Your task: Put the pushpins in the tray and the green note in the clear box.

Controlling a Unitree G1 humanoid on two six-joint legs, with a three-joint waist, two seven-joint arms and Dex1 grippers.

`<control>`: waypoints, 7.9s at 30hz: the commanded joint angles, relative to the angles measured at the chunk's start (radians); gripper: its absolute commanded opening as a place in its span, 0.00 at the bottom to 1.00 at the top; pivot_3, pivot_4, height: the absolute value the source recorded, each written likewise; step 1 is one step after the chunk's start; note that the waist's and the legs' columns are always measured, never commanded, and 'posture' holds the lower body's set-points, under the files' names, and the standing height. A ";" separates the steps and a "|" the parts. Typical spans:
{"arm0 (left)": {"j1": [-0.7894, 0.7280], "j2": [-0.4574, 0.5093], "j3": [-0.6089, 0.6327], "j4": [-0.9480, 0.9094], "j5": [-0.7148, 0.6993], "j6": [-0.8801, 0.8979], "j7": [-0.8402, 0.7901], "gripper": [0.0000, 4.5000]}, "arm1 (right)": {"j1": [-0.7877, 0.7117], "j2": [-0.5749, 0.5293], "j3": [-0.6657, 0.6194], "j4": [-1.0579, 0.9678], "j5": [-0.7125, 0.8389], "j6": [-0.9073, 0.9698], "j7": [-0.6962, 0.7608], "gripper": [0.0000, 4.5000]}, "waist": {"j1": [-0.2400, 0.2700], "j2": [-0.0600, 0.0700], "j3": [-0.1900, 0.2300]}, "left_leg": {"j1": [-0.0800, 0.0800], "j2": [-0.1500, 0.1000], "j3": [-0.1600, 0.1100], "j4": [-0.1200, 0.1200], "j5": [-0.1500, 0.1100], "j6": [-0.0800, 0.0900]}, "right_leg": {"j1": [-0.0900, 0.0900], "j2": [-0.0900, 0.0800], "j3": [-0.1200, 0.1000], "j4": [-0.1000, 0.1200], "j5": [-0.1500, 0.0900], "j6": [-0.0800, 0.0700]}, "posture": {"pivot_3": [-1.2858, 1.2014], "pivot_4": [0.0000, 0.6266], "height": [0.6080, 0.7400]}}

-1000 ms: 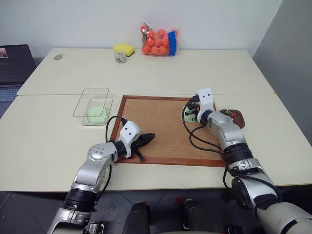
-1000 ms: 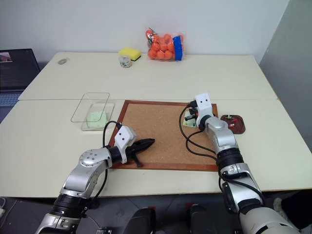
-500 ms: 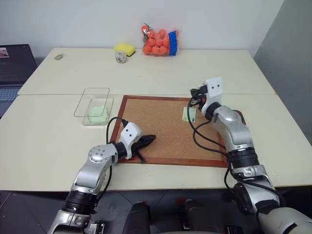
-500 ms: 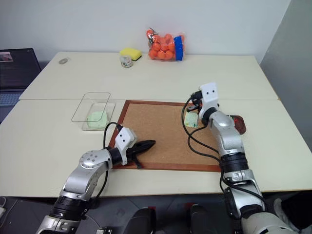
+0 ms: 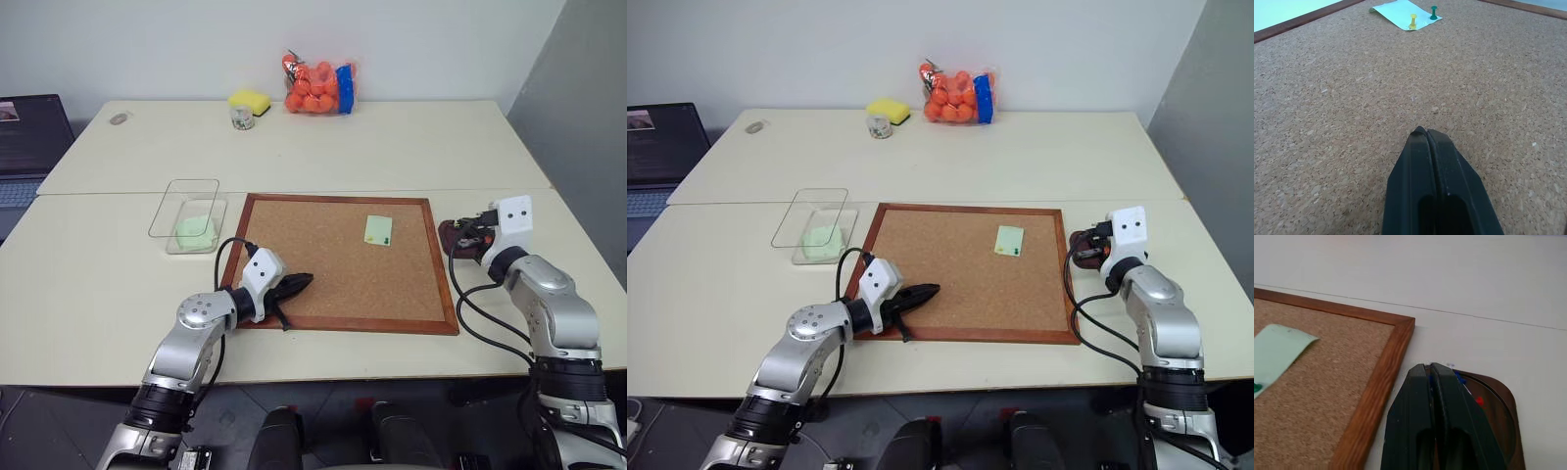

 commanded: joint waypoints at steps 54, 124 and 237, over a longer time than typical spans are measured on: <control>0.002 0.007 -0.023 0.035 0.019 0.005 -0.014 0.00 | -0.073 0.182 0.263 0.116 -0.119 -0.181 0.006 0.38 | 0.004 0.001 -0.001 | -0.001 0.000 -0.001 0.000 0.000 0.000 | 0.000 0.000 -0.001 -0.001 0.000 0.000 | 0.52 0.24 1.00; 0.001 0.007 -0.034 0.036 0.023 -0.007 -0.017 0.00 | 0.094 -0.041 -0.022 0.067 -0.047 -0.265 0.026 0.64 | 0.000 0.002 -0.002 | 0.000 0.000 0.000 0.000 0.000 0.000 | 0.000 0.000 0.001 -0.001 0.000 0.001 | 0.52 0.24 1.00; -0.006 0.003 -0.010 0.012 0.013 -0.006 -0.001 0.00 | -0.071 0.221 0.263 -0.062 -0.063 -0.309 0.103 0.02 | 0.000 0.003 -0.002 | -0.001 0.000 0.000 0.000 0.000 0.000 | -0.001 0.000 0.000 -0.001 0.000 0.000 | 0.52 0.24 1.00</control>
